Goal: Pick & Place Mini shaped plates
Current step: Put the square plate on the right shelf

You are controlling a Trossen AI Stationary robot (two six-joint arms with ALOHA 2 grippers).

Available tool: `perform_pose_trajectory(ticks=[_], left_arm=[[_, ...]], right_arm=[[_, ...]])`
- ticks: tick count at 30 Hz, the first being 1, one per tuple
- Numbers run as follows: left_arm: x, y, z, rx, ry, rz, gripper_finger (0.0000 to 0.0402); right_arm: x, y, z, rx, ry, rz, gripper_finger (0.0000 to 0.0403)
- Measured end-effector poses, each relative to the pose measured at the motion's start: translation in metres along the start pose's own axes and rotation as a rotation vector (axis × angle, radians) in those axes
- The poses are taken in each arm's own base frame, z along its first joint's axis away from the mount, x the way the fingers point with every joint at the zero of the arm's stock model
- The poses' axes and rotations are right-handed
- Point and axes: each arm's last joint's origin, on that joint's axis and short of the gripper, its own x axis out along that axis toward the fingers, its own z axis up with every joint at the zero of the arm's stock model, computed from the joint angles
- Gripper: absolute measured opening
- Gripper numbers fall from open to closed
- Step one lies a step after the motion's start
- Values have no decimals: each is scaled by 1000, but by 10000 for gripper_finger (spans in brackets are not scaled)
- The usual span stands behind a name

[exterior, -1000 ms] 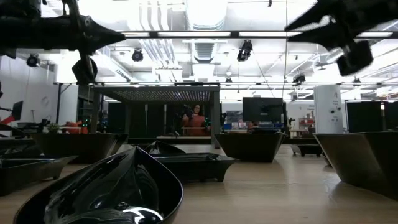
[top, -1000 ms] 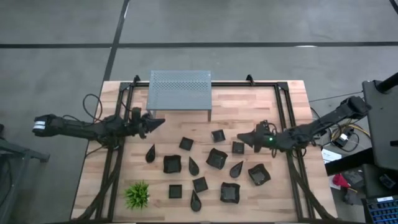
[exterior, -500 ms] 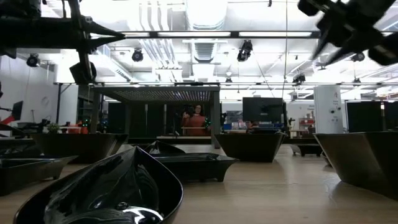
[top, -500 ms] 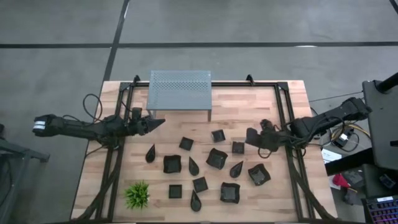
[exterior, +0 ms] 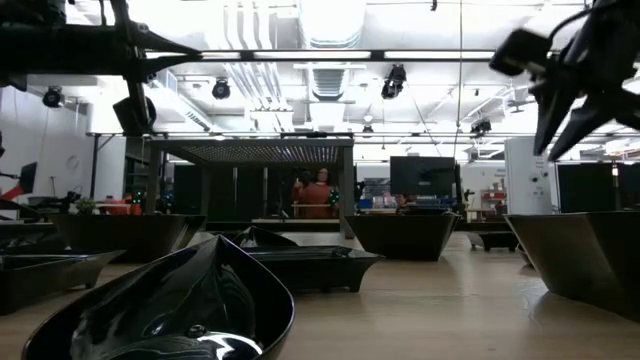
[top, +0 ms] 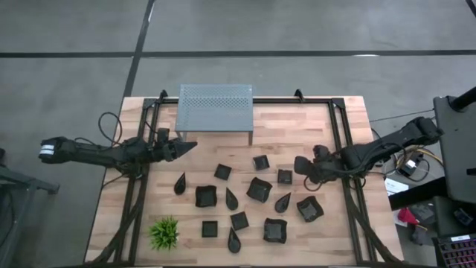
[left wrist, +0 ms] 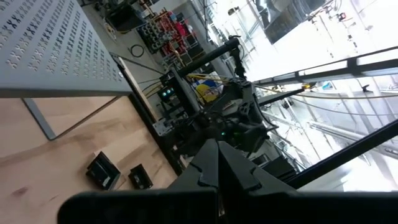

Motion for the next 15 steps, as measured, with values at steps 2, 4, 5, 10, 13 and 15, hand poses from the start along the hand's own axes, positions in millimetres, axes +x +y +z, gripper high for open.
perform_pose_trajectory(ticks=[2,4,5,10,13,15], left_arm=[[0,0,0,0,-1,-1,0],[0,0,0,0,0,0,0],[0,0,0,0,0,0,0],[0,0,0,0,0,0,0],[0,0,0,0,0,0,0],[0,0,0,0,0,0,0]], right_arm=[[9,-1,-3,12,3,-2,65],[19,-2,-6,23,13,-1,69],[23,-3,-7,22,12,-7,72],[41,-5,-13,21,9,-30,84],[51,-3,-17,36,28,8,88],[57,-4,-19,36,29,10,89]])
